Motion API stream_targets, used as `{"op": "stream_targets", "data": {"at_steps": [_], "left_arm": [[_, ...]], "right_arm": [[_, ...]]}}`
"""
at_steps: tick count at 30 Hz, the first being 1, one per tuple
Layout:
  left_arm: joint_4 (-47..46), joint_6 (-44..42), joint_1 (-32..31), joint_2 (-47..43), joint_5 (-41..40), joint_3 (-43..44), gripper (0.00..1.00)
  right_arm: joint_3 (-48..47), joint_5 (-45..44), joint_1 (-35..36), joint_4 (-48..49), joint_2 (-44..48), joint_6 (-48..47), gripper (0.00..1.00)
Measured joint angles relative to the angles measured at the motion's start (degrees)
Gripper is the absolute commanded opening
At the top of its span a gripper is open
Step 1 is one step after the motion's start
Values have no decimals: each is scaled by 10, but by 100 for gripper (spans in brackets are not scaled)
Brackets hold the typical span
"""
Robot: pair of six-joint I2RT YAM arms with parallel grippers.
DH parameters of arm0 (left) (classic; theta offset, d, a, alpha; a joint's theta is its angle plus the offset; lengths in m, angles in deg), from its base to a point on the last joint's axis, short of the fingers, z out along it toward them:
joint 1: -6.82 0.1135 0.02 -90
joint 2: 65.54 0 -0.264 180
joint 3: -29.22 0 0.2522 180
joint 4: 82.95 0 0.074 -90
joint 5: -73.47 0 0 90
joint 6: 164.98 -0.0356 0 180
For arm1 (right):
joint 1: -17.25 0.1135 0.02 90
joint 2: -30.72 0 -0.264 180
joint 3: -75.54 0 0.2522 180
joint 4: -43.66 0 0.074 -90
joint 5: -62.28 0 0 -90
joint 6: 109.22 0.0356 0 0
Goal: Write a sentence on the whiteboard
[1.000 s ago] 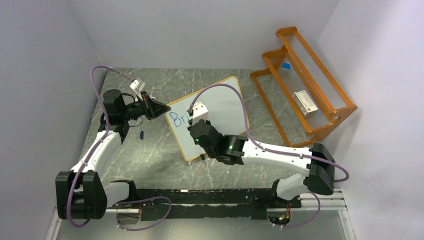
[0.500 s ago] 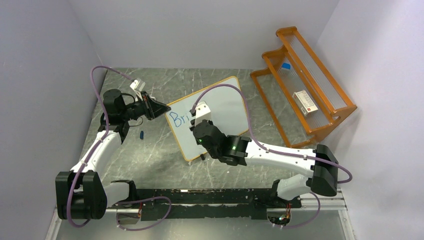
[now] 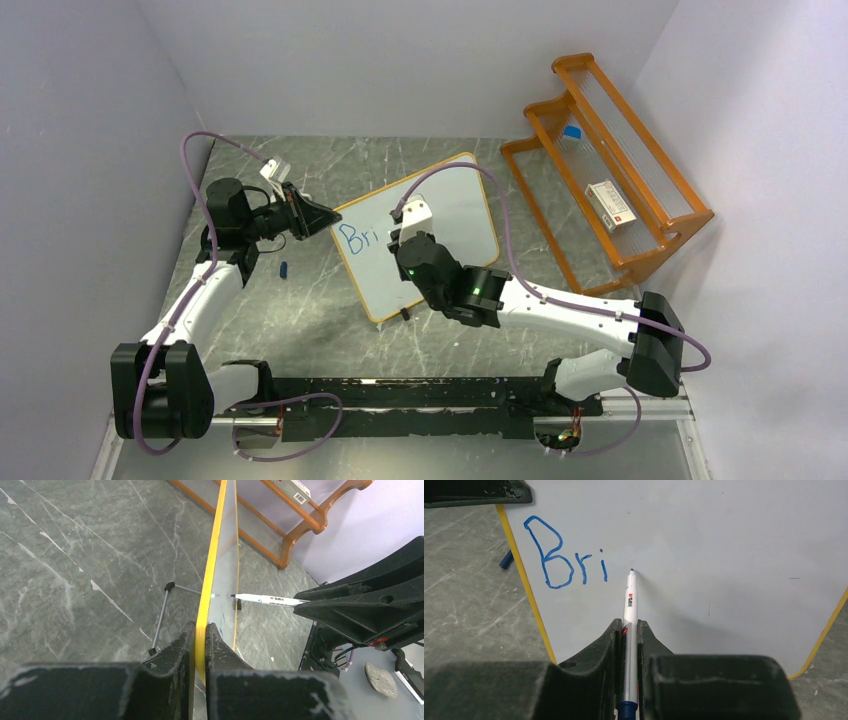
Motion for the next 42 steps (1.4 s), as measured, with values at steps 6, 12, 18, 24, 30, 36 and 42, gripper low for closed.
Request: {"op": "stream_targets", "data": {"at_steps": [6, 12, 18, 24, 30, 36, 42], "left_arm": [[3, -3, 0, 2, 0, 3, 5], [4, -3, 0, 3, 0, 3, 5], [4, -3, 0, 3, 0, 3, 5], [3, -3, 0, 3, 0, 3, 5], [3, -3, 0, 4, 0, 4, 5], [3, -4, 0, 5, 0, 4, 5], [3, -4, 0, 5, 0, 5, 5]], "right_arm": [[0, 6, -3, 9, 0, -3, 0], [0, 10, -6, 15, 0, -4, 0], [0, 14, -9, 21, -2, -7, 0], [0, 19, -9, 30, -10, -11, 0], [0, 18, -9, 34, -14, -12, 0], [0, 14, -9, 37, -17, -13, 0], [0, 14, -9, 44, -17, -17, 0]]}}
